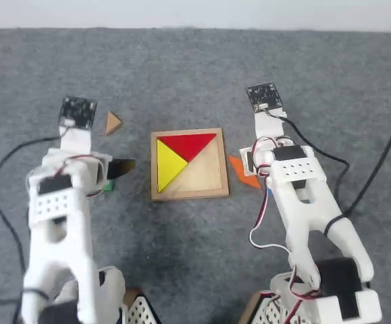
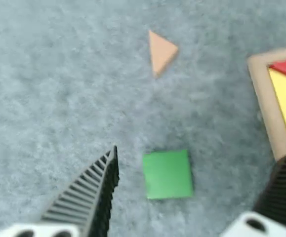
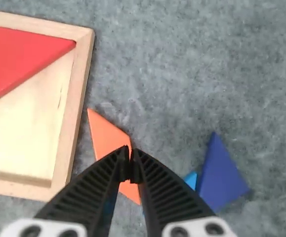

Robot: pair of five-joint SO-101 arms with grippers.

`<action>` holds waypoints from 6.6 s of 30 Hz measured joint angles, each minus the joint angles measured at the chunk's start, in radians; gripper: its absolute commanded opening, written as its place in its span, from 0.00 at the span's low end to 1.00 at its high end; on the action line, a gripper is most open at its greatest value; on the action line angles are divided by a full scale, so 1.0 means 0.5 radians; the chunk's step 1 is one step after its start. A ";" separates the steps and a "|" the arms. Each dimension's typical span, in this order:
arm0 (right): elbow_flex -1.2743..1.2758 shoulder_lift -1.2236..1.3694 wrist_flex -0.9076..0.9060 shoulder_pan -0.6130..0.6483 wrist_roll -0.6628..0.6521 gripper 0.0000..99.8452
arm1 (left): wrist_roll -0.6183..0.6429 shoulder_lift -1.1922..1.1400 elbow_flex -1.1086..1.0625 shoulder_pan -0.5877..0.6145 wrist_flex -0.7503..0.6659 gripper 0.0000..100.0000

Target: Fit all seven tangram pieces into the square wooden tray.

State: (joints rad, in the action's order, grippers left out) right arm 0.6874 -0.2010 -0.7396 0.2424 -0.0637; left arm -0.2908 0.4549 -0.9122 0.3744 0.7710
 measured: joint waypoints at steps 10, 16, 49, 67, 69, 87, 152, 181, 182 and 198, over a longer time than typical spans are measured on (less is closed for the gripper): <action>0.000 0.000 0.009 0.000 0.000 0.01 | -0.003 -0.715 0.605 0.141 0.436 0.32; 0.000 0.000 0.009 0.003 0.000 0.01 | -0.003 -0.761 0.884 0.178 0.488 0.20; 0.000 0.000 0.009 0.003 0.000 0.01 | 0.470 -2.179 2.565 -0.074 0.991 0.25; 0.000 0.000 0.009 0.003 0.000 0.01 | 0.559 -3.204 3.934 -0.166 1.375 0.24; 0.000 0.000 0.009 0.003 0.000 0.01 | 0.559 -3.314 4.130 -0.166 1.448 0.24; 0.000 0.000 0.009 0.003 0.000 0.01 | 0.479 -3.633 4.787 -0.181 1.893 0.24; 0.000 0.000 0.021 0.003 0.000 0.01 | 0.503 -2.872 3.701 -0.184 1.666 0.18; 0.000 0.000 0.021 0.003 -0.049 0.01 | 0.810 -3.148 3.857 -0.123 1.510 0.25; 0.000 0.000 0.021 0.003 -0.049 0.01 | 0.810 -3.173 3.900 -0.123 1.528 0.25; 0.000 0.000 0.021 0.003 -0.049 0.01 | 0.730 -3.394 4.355 -0.135 1.872 0.16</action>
State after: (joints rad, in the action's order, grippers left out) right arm 0.6874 -0.2010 -0.7288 0.2440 -0.0882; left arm 0.0744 -1.2421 1.2651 0.3069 1.7070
